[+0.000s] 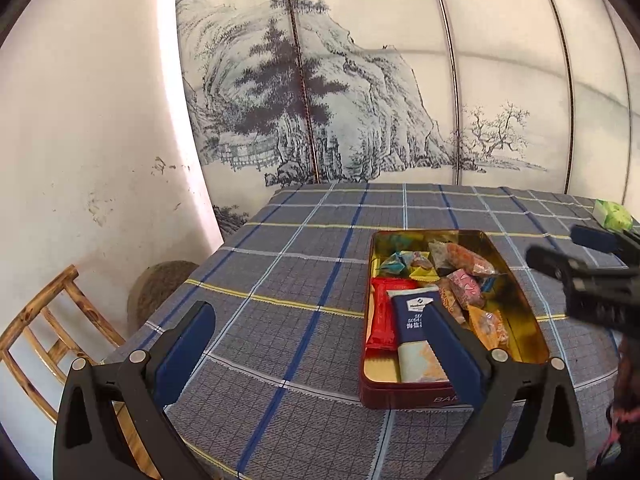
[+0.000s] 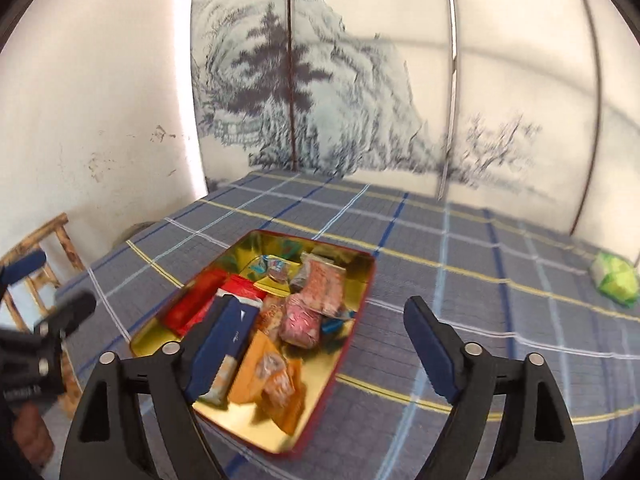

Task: Organize snacks

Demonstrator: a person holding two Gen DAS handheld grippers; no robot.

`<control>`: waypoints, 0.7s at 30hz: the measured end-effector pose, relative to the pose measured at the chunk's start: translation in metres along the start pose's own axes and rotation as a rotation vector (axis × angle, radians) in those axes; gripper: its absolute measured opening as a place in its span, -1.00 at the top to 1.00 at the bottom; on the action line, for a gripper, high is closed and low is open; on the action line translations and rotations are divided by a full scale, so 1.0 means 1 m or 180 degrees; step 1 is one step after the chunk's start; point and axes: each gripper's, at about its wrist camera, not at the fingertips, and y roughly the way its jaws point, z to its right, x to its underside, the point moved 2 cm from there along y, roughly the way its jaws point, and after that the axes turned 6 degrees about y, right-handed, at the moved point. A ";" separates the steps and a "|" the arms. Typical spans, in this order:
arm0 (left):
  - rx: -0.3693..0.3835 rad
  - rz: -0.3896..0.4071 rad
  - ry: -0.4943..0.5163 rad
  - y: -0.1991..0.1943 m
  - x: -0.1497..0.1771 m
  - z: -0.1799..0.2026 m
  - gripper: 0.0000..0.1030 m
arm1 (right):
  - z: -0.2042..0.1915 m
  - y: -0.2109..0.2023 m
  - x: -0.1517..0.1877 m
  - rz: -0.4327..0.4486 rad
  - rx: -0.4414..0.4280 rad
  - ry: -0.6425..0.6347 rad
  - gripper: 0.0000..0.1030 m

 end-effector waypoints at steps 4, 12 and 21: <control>0.0102 0.0077 -0.0088 -0.013 -0.002 0.001 -1.00 | -0.005 -0.033 0.024 0.0272 0.0201 -0.0072 -0.86; 0.0133 0.0206 -0.0011 -0.043 -0.007 0.013 -1.00 | -0.009 -0.066 0.036 0.0356 0.0190 -0.0197 -0.93; 0.0406 0.0269 -0.0169 -0.067 -0.014 0.020 -1.00 | -0.009 -0.094 0.043 0.0526 0.0152 -0.0180 -0.93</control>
